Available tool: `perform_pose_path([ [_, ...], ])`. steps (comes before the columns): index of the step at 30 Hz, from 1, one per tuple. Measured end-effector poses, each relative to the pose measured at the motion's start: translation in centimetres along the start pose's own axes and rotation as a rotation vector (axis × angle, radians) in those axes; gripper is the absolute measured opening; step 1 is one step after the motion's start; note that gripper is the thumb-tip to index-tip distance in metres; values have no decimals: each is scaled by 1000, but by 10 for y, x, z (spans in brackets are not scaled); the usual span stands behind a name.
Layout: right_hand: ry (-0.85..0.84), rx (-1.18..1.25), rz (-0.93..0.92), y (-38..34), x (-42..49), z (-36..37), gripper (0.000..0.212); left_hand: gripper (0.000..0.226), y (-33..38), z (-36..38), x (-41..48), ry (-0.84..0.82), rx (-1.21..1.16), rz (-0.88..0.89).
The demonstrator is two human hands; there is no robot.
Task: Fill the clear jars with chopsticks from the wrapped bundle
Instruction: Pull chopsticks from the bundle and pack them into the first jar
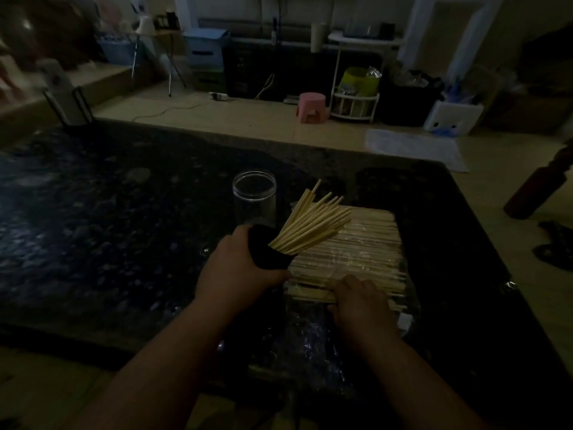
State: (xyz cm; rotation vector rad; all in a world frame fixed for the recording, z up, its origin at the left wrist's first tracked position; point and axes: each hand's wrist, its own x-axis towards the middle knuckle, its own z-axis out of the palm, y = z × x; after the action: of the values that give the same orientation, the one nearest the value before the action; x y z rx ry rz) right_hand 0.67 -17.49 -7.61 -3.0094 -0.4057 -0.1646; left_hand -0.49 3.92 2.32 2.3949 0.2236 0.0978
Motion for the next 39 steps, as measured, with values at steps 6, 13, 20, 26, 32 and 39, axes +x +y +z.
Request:
perform_pose_path([
  [6,7,-8,-35,-2,-2,1,37,86,1,-1,0,-6,-15,6],
  [13,-107,-28,-74,-2,3,-14,22,85,3,-1,-1,-17,-7,21],
  [20,-159,-84,-52,0,-6,-9,29,85,3,0,-1,-18,-18,23],
  [26,-185,-115,-85,-2,-10,-12,41,88,2,0,-1,-27,-6,22],
  [32,-132,-91,-99,-5,-13,-18,53,87,2,2,-1,-15,-28,41],
  [39,-246,-59,-132,-14,-22,-45,31,91,0,6,1,-37,-28,23],
])
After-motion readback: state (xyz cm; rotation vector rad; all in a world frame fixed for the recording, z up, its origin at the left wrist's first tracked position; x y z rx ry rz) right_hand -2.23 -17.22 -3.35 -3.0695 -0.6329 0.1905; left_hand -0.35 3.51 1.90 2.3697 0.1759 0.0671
